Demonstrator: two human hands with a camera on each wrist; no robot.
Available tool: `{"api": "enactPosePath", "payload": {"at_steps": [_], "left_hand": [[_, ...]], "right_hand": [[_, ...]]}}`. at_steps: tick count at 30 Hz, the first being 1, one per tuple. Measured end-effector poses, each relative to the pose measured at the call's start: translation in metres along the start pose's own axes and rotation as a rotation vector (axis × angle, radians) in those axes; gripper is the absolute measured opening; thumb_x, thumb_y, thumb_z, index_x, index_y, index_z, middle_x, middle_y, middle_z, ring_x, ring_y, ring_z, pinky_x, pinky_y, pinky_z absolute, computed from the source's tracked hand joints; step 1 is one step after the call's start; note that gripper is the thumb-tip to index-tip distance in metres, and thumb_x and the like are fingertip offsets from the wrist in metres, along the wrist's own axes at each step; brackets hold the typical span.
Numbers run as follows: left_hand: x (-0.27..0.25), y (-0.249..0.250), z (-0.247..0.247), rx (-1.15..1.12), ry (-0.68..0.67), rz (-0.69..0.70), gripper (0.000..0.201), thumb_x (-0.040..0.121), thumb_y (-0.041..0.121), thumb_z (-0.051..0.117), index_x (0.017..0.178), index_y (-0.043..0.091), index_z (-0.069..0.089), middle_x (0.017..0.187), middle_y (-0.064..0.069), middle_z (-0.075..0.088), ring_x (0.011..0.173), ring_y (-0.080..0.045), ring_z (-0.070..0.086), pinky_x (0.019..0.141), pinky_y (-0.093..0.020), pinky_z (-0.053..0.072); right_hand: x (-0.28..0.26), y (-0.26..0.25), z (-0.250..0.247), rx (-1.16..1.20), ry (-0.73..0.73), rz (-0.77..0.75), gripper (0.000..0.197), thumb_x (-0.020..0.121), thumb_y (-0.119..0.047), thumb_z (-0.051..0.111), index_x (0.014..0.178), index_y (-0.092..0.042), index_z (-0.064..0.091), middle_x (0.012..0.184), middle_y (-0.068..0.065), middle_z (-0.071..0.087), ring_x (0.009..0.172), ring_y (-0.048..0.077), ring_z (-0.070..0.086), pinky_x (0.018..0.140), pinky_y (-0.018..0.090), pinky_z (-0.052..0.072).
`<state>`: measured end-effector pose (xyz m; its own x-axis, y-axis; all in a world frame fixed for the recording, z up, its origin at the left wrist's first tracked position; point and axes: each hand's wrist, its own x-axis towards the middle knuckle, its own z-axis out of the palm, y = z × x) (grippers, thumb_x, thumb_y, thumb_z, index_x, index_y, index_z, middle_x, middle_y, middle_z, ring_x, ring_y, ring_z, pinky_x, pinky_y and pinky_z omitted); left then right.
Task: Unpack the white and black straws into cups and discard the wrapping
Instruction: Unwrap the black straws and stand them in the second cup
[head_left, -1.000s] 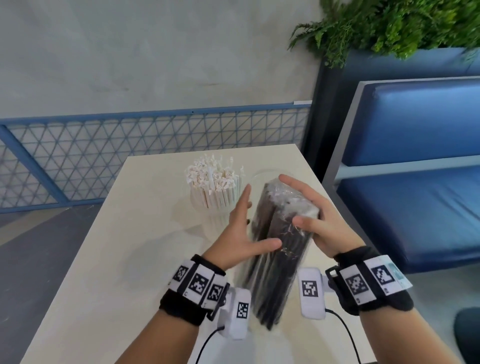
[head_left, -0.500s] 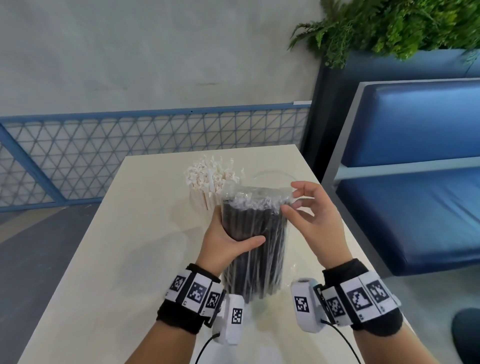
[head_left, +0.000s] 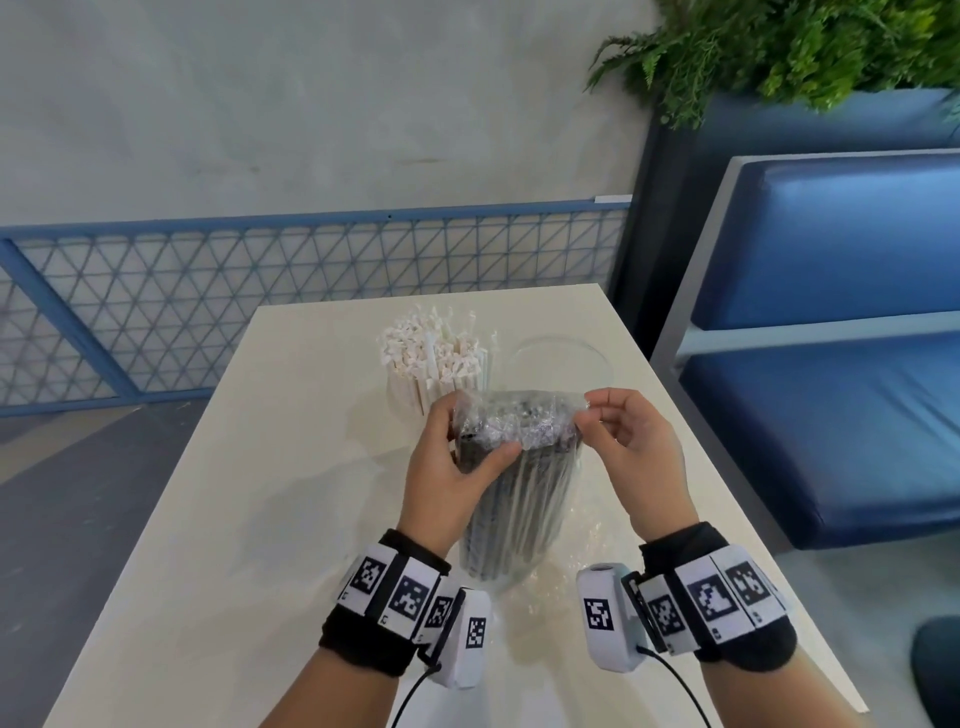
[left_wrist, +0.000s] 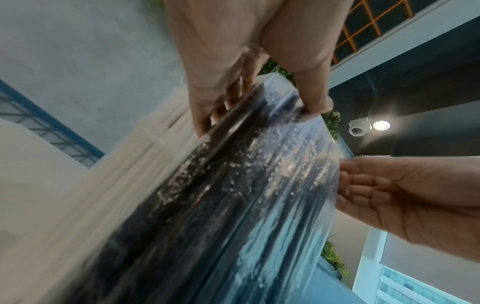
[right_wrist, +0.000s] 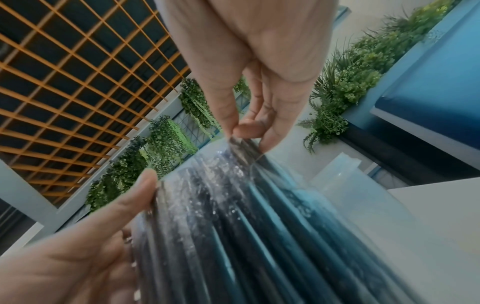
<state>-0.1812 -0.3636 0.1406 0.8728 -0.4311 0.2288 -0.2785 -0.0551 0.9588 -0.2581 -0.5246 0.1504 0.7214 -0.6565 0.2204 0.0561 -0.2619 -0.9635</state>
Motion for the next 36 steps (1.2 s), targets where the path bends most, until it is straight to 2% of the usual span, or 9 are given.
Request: {"api": "enactPosePath", "payload": {"at_steps": [4,7,9,13,18,25,28,32,36], "left_hand": [[0.001,0.004,-0.002,-0.064,0.120,0.067,0.031,0.080,0.021,0.068,0.097,0.037,0.048,0.100,0.021,0.056,0.092,0.014,0.054,0.074,-0.007,0.046],[0.007,0.005,-0.007,-0.060,0.136,0.084,0.024,0.080,0.015,0.069,0.090,0.031,0.054,0.086,0.014,0.058,0.081,0.009,0.056,0.069,-0.008,0.047],[0.011,0.004,-0.010,-0.053,0.134,0.084,0.023,0.080,0.012,0.069,0.092,0.027,0.057,0.078,0.008,0.059,0.075,0.002,0.056,0.067,-0.009,0.047],[0.015,-0.001,-0.011,-0.076,0.166,0.072,0.019,0.082,0.010,0.067,0.094,0.021,0.058,0.077,-0.011,0.065,0.079,-0.023,0.063,0.069,-0.013,0.047],[0.017,-0.003,-0.011,-0.085,0.234,0.041,0.019,0.078,0.011,0.071,0.080,0.022,0.056,0.076,0.004,0.061,0.076,-0.015,0.059,0.076,-0.026,0.048],[0.021,0.009,-0.014,0.024,0.164,0.098,0.018,0.080,0.010,0.069,0.084,0.023,0.058,0.091,-0.005,0.060,0.078,-0.012,0.056,0.065,-0.007,0.044],[0.025,0.008,-0.015,0.041,0.176,0.120,0.021,0.082,0.006,0.066,0.075,0.024,0.057,0.085,-0.006,0.060,0.074,-0.009,0.054,0.074,-0.016,0.044],[0.025,0.001,-0.014,-0.177,0.149,-0.023,0.023,0.088,0.005,0.059,0.072,0.023,0.059,0.064,0.009,0.054,0.062,-0.012,0.046,0.067,-0.032,0.041],[0.024,0.006,-0.019,-0.028,0.083,0.027,0.022,0.091,0.007,0.053,0.074,0.021,0.053,0.062,0.010,0.053,0.060,-0.012,0.046,0.068,-0.036,0.042]], "right_hand": [[0.001,0.001,0.001,-0.014,-0.014,0.017,0.009,0.085,-0.014,0.063,0.087,-0.022,0.061,0.083,0.007,0.067,0.081,0.028,0.063,0.080,0.034,0.052],[0.001,0.002,0.000,0.016,-0.006,0.037,0.007,0.087,-0.012,0.061,0.087,-0.019,0.061,0.081,0.006,0.066,0.073,0.015,0.062,0.075,0.023,0.052],[0.001,0.001,-0.001,0.048,-0.021,0.055,0.004,0.088,-0.010,0.060,0.090,-0.014,0.061,0.078,0.004,0.064,0.063,0.004,0.059,0.068,0.014,0.051],[0.001,0.002,0.002,0.203,-0.056,0.147,0.007,0.090,-0.006,0.055,0.088,-0.012,0.060,0.074,0.002,0.059,0.059,0.001,0.054,0.066,0.015,0.051],[0.003,0.000,0.005,0.305,-0.085,0.193,0.008,0.091,-0.004,0.053,0.087,-0.009,0.058,0.071,0.003,0.055,0.056,0.003,0.049,0.064,0.014,0.049],[0.004,0.002,0.003,0.239,-0.090,0.153,0.009,0.091,-0.007,0.054,0.087,-0.013,0.059,0.076,0.003,0.057,0.066,0.010,0.052,0.070,0.021,0.048],[0.003,0.003,0.004,0.228,-0.071,0.151,0.011,0.091,-0.007,0.053,0.085,-0.014,0.058,0.075,0.002,0.056,0.066,0.011,0.052,0.069,0.022,0.047],[0.003,0.004,0.003,0.271,-0.067,0.180,0.011,0.091,-0.006,0.052,0.083,-0.012,0.056,0.074,0.004,0.053,0.062,0.013,0.048,0.070,0.025,0.046],[0.001,0.003,0.001,0.241,-0.106,0.132,0.011,0.091,-0.003,0.051,0.085,-0.010,0.055,0.073,0.001,0.055,0.060,0.009,0.050,0.069,0.025,0.047]]}}
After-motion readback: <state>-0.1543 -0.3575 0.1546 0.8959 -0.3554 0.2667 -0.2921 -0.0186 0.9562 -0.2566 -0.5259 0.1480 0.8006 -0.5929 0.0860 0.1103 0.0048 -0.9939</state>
